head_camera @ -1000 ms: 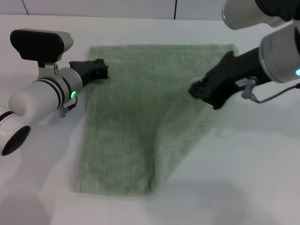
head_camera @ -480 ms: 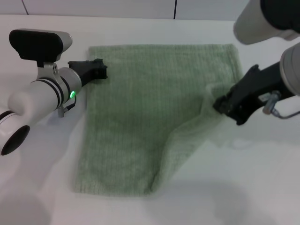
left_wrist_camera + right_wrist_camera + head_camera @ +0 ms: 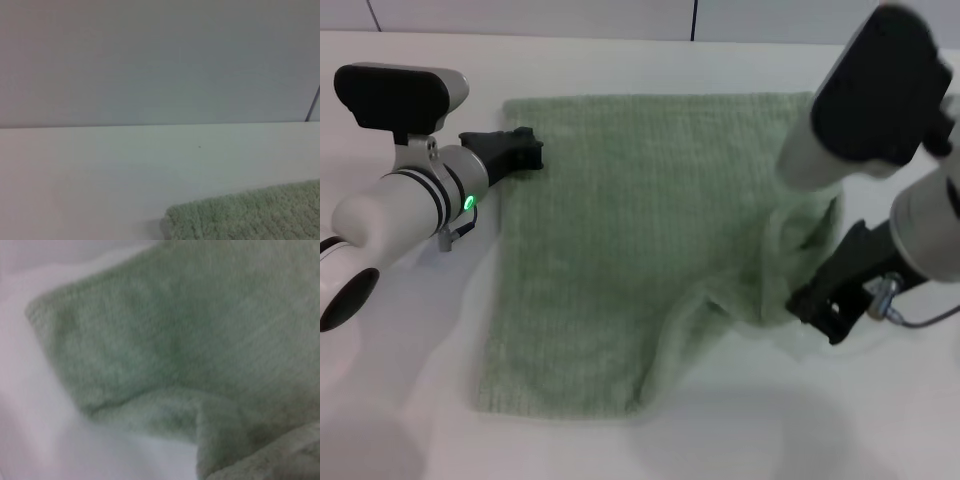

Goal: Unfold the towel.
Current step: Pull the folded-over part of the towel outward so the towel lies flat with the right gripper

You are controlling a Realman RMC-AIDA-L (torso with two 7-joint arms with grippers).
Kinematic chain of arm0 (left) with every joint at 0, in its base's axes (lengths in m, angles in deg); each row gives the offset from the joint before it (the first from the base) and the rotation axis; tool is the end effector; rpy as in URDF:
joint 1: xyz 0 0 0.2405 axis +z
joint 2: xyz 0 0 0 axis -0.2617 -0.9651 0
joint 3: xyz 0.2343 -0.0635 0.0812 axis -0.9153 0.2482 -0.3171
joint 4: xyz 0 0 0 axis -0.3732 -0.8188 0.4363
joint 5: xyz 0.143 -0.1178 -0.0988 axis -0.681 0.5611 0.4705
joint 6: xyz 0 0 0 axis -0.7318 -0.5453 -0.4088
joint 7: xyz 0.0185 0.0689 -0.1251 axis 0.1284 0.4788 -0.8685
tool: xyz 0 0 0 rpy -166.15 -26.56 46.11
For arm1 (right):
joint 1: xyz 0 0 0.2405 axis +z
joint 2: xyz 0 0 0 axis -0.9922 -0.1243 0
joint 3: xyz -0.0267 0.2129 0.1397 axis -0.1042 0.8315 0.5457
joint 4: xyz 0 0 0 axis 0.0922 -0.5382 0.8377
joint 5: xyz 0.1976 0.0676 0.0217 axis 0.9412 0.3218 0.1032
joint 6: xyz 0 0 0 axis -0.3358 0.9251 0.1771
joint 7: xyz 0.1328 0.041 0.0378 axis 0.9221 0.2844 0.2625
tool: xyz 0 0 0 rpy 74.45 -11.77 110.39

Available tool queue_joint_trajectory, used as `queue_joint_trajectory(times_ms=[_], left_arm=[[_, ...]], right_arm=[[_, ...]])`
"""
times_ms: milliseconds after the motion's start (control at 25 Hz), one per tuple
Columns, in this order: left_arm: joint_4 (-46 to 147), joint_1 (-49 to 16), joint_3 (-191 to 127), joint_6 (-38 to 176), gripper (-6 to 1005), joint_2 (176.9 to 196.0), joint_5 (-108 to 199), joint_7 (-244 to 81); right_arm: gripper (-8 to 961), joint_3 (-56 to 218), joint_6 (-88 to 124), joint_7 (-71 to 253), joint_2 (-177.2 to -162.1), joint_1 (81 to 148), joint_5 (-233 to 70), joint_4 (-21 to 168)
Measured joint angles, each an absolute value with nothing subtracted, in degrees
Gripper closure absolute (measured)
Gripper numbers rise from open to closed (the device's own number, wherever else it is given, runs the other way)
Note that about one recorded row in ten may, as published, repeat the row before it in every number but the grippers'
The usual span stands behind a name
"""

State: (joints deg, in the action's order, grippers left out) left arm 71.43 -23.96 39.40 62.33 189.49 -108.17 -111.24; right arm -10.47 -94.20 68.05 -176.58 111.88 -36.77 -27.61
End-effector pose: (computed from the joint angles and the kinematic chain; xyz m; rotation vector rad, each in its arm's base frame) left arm -0.2869 0.4138 -0.0731 -1.9096 -0.9783 -0.3052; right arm 0.1145 0.2770 -0.0109 -2.7022 0.6464 -0.6631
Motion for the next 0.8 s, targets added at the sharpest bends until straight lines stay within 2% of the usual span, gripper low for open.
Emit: queue_joint_trajectory(times_ms=[400, 800], left_arm=[[71.4, -23.6, 39.4, 62.9, 1000, 189.23, -108.2, -110.9], [71.7, -23.3, 39.5, 63.0, 1000, 189.03, -108.2, -110.9]], right_arm=[[922, -17.9, -94.6, 68.7, -176.26, 112.4, -38.9, -20.2], [922, -17.7, -94.3, 65.5, -176.19, 113.0, -40.1, -23.7]])
